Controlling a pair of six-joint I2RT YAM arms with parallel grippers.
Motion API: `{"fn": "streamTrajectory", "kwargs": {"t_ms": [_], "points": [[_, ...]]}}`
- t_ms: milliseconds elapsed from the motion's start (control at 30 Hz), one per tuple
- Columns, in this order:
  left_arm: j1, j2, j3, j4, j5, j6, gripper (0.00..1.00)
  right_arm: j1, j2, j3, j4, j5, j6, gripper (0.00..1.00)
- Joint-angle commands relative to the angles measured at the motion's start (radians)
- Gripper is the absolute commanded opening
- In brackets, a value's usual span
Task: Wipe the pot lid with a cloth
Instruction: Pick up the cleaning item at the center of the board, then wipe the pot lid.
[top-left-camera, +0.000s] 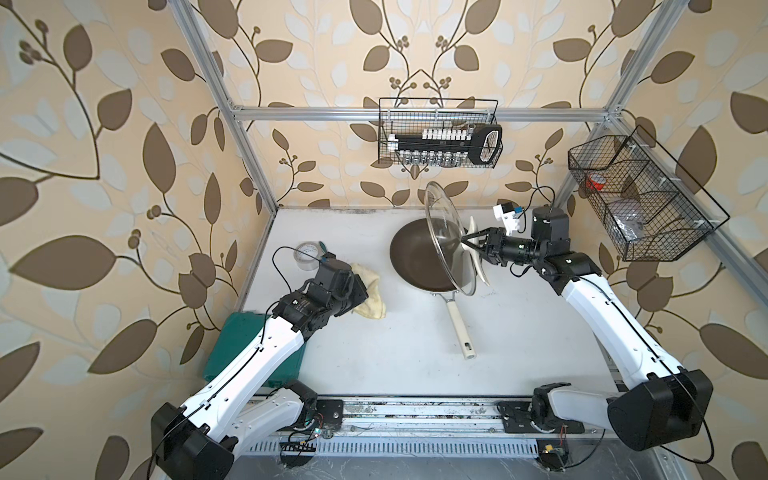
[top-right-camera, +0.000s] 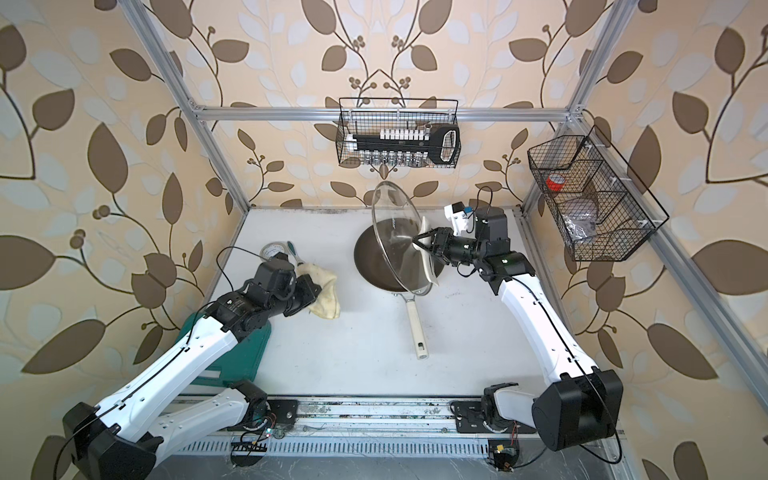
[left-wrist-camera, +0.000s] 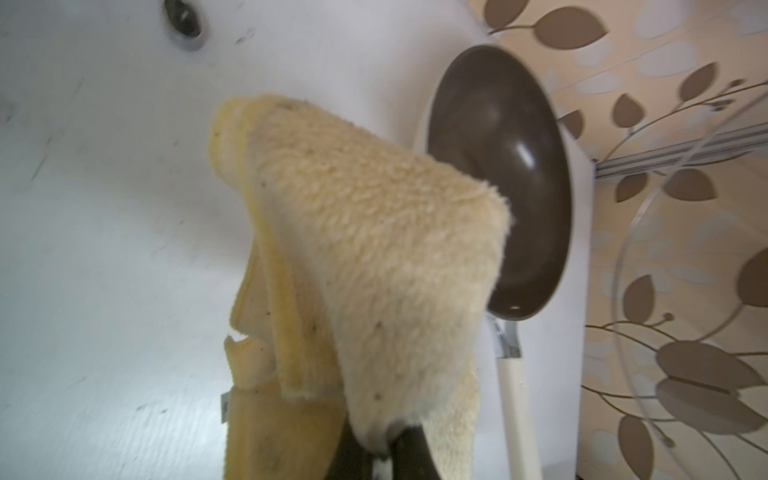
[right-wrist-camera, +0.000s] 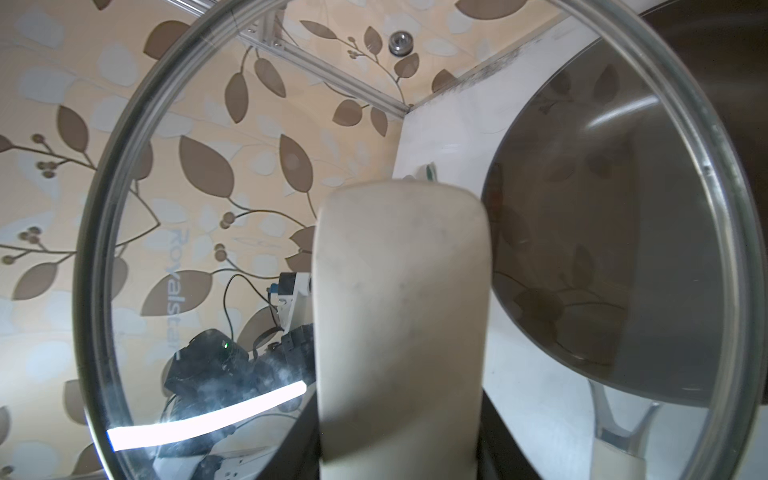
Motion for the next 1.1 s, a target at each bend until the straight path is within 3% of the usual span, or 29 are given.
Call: {"fn": "streamTrajectory", "kwargs": {"t_ms": [0, 233, 400, 533, 733, 900, 1067], "points": [[0.011, 0.038, 0.098, 0.169, 0.198, 0.049, 0.0, 0.001, 0.002, -0.001, 0.447, -0.216, 0.223, 0.0], [0.011, 0.134, 0.189, 0.502, 0.451, -0.048, 0.0, 0.013, 0.05, -0.028, 0.655, -0.269, 0.407, 0.0], [0.011, 0.175, 0.225, 0.682, 0.547, -0.095, 0.0, 0.036, 0.095, -0.04, 0.834, -0.295, 0.545, 0.0], [0.008, 0.223, 0.281, 0.757, 0.601, -0.108, 0.0, 0.077, 0.124, -0.016, 0.846, -0.316, 0.554, 0.0], [0.003, 0.283, 0.34, 0.826, 0.58, -0.112, 0.0, 0.1, 0.146, 0.006, 0.807, -0.314, 0.555, 0.0], [0.005, 0.318, 0.364, 0.825, 0.496, -0.124, 0.0, 0.105, 0.14, 0.015, 0.767, -0.33, 0.539, 0.0], [0.015, 0.376, 0.439, 0.733, 0.414, -0.082, 0.0, 0.108, 0.14, 0.018, 0.816, -0.357, 0.569, 0.0]]}}
